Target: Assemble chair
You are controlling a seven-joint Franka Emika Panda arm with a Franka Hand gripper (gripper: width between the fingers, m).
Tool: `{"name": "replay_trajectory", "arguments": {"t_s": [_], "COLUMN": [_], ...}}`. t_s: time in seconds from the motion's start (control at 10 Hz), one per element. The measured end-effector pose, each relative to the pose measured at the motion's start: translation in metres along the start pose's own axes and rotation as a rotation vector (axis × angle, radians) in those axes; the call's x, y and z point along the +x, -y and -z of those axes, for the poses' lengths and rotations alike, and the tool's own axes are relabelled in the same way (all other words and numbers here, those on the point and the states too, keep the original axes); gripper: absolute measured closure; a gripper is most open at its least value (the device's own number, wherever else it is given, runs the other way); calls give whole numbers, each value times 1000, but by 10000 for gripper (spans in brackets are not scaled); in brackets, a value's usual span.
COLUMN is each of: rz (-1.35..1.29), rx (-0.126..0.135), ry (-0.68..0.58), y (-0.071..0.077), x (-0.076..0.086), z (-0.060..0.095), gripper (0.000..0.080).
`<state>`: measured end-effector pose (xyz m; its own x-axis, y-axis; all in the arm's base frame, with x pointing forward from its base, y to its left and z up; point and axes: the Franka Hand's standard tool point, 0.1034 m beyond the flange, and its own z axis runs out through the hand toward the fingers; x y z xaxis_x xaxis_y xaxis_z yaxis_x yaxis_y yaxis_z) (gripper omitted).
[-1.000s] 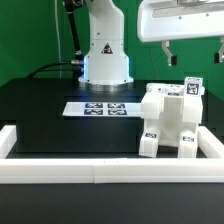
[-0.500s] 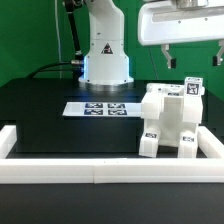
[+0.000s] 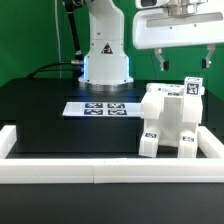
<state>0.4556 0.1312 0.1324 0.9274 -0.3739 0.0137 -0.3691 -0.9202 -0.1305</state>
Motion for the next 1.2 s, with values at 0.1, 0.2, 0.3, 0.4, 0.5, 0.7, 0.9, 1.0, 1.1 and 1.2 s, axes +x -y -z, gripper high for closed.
{"name": "replay_trajectory", "arguments": {"t_s": [0.1,0.2,0.3,0.4,0.5,0.7,0.9,1.0,1.1,1.2], "rz": [0,0,1,10,25,27,26,26,21,11], "rx": [0,-1,-2,-9,-20,-28,-27,-28,-24,-18], "ry": [0,1,-1,13,29,35,33,34,28,15], "y": [0,0,-5,-11,-15,-20,-19,-20,-20,-22], "x": [0,-1,-9,-26,-43,-59,-56,-57,-57,-65], "z": [0,-1,-3,-7,-12,-18,-17,-18,-19,-24], "gripper": [150,150,150,150,150,150,150,150,150,150]}}
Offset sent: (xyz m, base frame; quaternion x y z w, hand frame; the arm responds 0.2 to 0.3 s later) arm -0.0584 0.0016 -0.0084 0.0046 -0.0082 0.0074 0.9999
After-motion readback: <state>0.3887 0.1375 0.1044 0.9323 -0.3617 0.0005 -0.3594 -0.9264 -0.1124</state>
